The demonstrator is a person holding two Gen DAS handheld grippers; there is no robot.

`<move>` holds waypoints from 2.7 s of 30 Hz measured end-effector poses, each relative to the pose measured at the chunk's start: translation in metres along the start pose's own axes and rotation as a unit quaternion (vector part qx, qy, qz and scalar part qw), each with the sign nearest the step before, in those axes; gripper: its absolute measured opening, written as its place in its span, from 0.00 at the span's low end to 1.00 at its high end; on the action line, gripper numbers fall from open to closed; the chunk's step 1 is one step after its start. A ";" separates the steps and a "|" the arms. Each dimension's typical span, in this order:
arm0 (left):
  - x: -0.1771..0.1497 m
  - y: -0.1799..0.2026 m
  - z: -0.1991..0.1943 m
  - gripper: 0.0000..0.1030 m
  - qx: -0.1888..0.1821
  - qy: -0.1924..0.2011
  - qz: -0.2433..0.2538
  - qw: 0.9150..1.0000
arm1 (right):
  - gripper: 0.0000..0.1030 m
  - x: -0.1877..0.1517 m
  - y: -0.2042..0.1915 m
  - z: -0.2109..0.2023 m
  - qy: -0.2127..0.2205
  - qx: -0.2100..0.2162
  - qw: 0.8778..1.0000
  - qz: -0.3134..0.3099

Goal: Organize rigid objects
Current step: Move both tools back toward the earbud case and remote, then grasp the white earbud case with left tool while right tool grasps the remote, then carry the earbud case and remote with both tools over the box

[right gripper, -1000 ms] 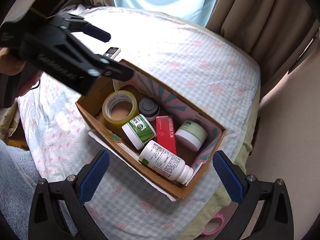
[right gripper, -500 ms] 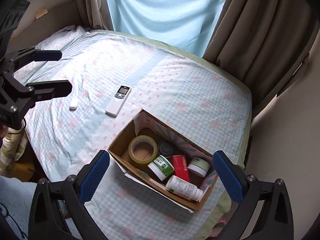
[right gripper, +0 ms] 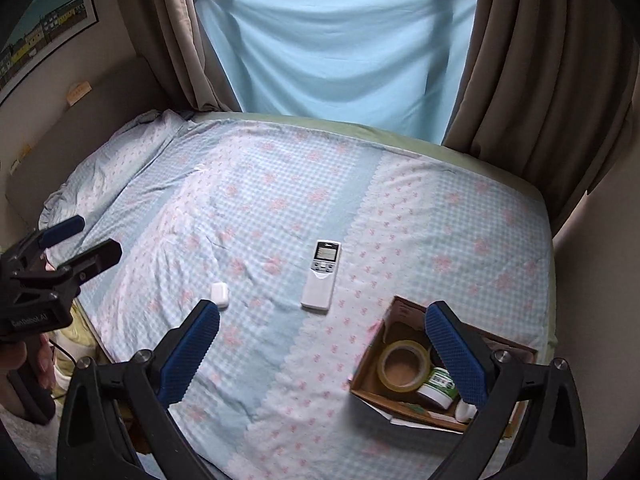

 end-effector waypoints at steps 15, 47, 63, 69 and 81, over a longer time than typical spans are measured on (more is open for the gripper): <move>-0.089 -0.092 0.123 1.00 0.043 -0.111 -0.171 0.978 | 1.00 0.031 -0.020 0.149 -0.096 -0.012 0.995 0.015; -0.185 -0.075 0.345 0.66 0.099 -0.178 -0.202 0.958 | 0.89 -0.027 0.041 0.418 -0.202 -0.110 0.971 0.060; -0.184 -0.078 0.343 0.40 0.094 -0.175 -0.176 0.964 | 0.52 -0.020 0.039 0.432 -0.192 -0.129 0.971 0.064; -0.183 -0.078 0.340 0.40 0.090 -0.173 -0.175 0.965 | 0.52 -0.018 0.040 0.432 -0.188 -0.121 0.973 0.065; -0.167 -0.081 0.308 0.40 0.076 -0.150 -0.166 0.972 | 0.51 -0.021 0.016 0.376 -0.161 -0.076 0.982 0.060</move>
Point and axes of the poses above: each gripper's, at about its wrist camera, not at the fingertips, and z roughly the way its jaws point, y to its right, x to its top, the point moved 7 cm from there along z, roughly the way its jaws point, and after that the axes turned 7 degrees about z, right-handed, at the moved point
